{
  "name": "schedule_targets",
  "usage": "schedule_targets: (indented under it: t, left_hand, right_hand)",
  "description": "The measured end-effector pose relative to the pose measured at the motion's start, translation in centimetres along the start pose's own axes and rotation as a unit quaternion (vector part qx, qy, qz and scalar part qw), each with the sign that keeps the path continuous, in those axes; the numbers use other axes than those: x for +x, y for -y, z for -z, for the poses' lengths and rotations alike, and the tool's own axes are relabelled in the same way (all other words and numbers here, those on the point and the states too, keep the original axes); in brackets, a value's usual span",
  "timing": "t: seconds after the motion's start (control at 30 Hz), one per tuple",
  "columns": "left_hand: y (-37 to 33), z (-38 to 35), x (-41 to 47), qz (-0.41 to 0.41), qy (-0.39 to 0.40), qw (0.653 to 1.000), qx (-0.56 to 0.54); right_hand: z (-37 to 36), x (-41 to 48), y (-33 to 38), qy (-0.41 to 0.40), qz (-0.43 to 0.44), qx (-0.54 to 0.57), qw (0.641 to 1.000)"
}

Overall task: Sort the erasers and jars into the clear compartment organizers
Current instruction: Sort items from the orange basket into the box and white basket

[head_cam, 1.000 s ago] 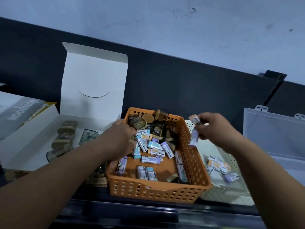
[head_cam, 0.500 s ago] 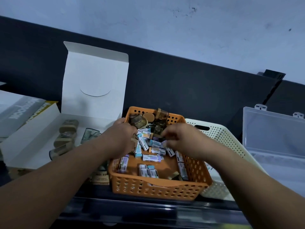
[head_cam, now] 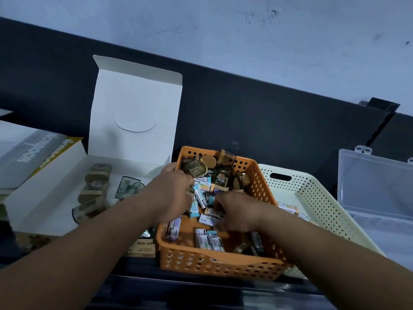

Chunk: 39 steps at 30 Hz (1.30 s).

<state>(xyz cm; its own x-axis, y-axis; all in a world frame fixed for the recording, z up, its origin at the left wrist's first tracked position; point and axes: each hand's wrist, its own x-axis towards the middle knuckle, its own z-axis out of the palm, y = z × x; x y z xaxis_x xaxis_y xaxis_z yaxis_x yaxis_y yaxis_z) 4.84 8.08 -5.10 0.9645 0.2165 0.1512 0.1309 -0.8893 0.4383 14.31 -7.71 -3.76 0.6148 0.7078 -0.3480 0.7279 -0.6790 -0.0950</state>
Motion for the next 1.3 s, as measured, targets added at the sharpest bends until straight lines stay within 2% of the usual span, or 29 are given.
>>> schedule_targets:
  t: [0.13, 0.27, 0.4, 0.53, 0.6, 0.73, 0.8, 0.9, 0.97, 1.07, 1.13, 1.23, 1.3]
  left_hand:
    - [0.0, 0.0, -0.1, -0.002, 0.000, 1.000, -0.003]
    - [-0.1, 0.1, -0.2, 0.000, 0.005, 1.000, 0.003]
    - [-0.4, 0.2, -0.2, 0.007, 0.010, 1.000, 0.013]
    - [-0.7, 0.2, 0.0, 0.023, 0.005, 1.000, 0.014]
    - [-0.8, 0.2, 0.0, 0.025, 0.007, 0.999, 0.021]
    - [-0.8, 0.3, 0.0, 0.026, 0.010, 0.999, 0.034]
    - [-0.9, 0.3, 0.0, 0.027, 0.011, 0.999, 0.040]
    - [-1.0, 0.3, 0.0, 0.029, 0.012, 0.999, 0.045]
    - [-1.1, 0.3, 0.0, 0.030, 0.010, 0.998, 0.046]
    - [-1.0, 0.4, 0.0, 0.029, 0.007, 0.999, 0.042]
    - [-0.9, 0.4, -0.1, 0.031, 0.011, 0.999, 0.038]
    - [-0.9, 0.4, -0.1, 0.032, 0.014, 0.999, 0.037]
    - [-0.9, 0.3, -0.1, 0.029, 0.014, 0.999, 0.033]
  right_hand:
    - [-0.2, 0.6, 0.4, 0.029, 0.009, 0.005, 1.000]
    - [0.4, 0.1, 0.1, 0.001, 0.029, 0.034, 0.999]
    - [2.5, -2.2, -1.6, -0.106, 0.014, 0.149, 0.983]
    - [4.1, -4.5, -5.8, -0.255, -0.043, 0.176, 0.950]
    - [3.7, -5.1, -8.1, -0.276, -0.099, 0.166, 0.941]
    - [2.1, -5.3, -10.9, -0.263, -0.186, 0.136, 0.937]
    - [1.6, -5.0, -10.8, -0.270, -0.192, 0.105, 0.938]
    - [1.9, -4.9, -8.1, -0.304, -0.124, 0.118, 0.937]
    - [2.1, -5.1, -4.9, -0.250, -0.048, 0.155, 0.955]
    - [1.6, -4.9, -0.2, -0.054, 0.026, 0.192, 0.980]
    - [1.1, -4.1, 1.8, 0.039, 0.035, 0.157, 0.986]
    - [0.8, -2.7, 3.6, 0.086, 0.033, 0.015, 0.996]
    - [0.8, -2.1, 4.3, 0.110, 0.025, 0.000, 0.994]
